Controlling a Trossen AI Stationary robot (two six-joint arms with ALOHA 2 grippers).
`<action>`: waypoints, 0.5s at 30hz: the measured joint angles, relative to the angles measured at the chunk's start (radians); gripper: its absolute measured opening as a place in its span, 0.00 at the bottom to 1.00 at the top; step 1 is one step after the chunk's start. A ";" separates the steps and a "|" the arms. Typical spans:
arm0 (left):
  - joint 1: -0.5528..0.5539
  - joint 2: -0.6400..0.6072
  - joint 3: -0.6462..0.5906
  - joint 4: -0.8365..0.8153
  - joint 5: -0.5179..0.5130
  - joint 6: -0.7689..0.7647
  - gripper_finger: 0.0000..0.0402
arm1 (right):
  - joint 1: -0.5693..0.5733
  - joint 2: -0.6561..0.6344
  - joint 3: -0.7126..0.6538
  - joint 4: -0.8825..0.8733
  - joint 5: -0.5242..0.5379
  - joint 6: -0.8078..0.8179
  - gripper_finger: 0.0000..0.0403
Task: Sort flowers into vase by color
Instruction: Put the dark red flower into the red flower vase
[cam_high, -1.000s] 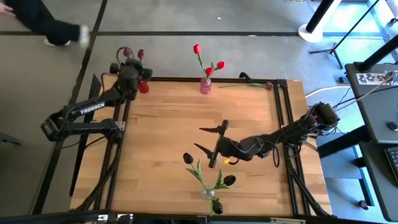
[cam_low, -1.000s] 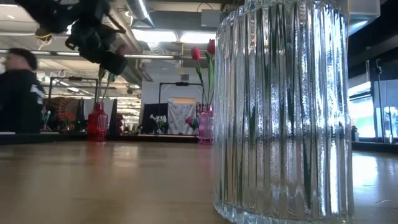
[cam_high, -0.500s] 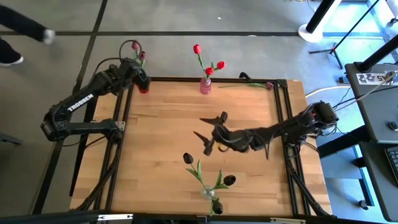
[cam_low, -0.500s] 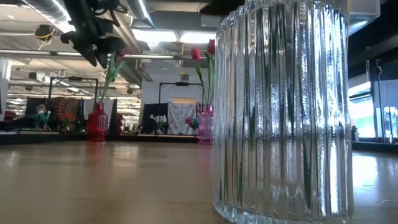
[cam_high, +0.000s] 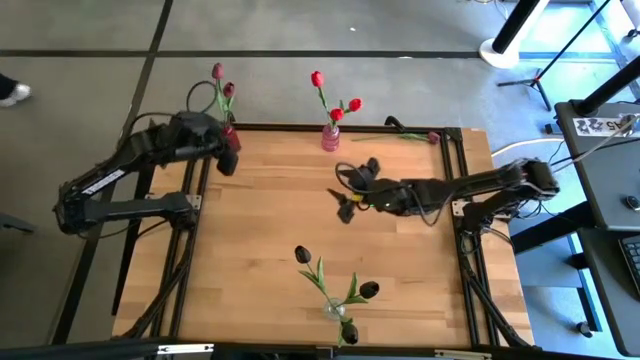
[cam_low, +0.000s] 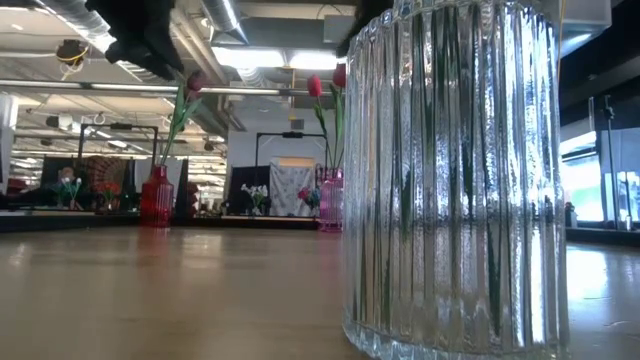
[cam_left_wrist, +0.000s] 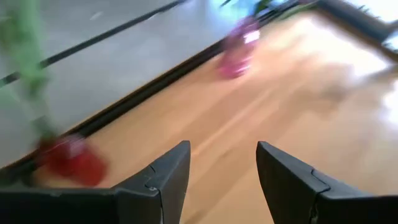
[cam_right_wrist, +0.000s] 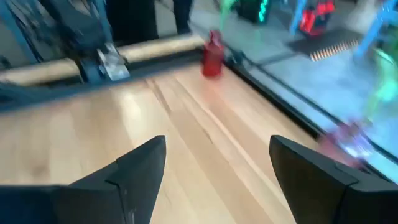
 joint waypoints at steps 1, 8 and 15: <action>-0.031 -0.026 -0.027 0.040 0.013 -0.005 0.45 | 0.000 -0.026 0.000 -0.060 0.005 0.017 0.71; -0.223 -0.173 -0.265 0.375 0.082 -0.015 0.45 | -0.093 -0.181 0.001 -0.557 0.064 0.285 0.71; -0.347 -0.195 -0.426 0.613 0.092 -0.015 0.45 | -0.434 -0.187 0.000 -0.830 0.072 0.521 0.71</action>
